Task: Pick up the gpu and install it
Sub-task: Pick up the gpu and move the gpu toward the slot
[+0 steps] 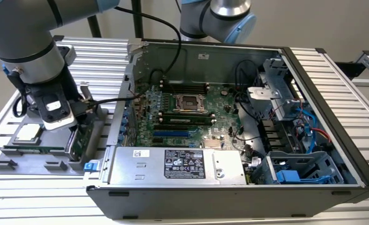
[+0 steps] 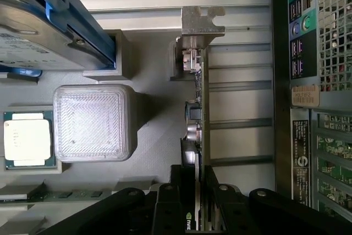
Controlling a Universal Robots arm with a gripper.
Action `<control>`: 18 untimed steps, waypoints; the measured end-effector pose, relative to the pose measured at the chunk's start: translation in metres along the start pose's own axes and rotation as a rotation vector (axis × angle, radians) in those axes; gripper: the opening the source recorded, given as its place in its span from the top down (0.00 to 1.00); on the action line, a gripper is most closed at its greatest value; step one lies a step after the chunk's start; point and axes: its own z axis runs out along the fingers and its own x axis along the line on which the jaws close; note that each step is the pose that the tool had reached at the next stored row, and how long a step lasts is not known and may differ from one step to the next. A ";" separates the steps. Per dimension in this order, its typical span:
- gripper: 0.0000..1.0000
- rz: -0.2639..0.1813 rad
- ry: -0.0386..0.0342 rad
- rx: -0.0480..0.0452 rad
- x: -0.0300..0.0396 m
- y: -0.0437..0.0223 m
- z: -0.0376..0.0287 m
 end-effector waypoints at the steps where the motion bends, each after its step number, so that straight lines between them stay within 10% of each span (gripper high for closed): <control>1: 1.00 0.000 0.0000 0.0000 0.0000 0.0000 -0.0007; 18: 1.00 0.000 0.0000 0.0000 -0.0003 0.0003 -0.0074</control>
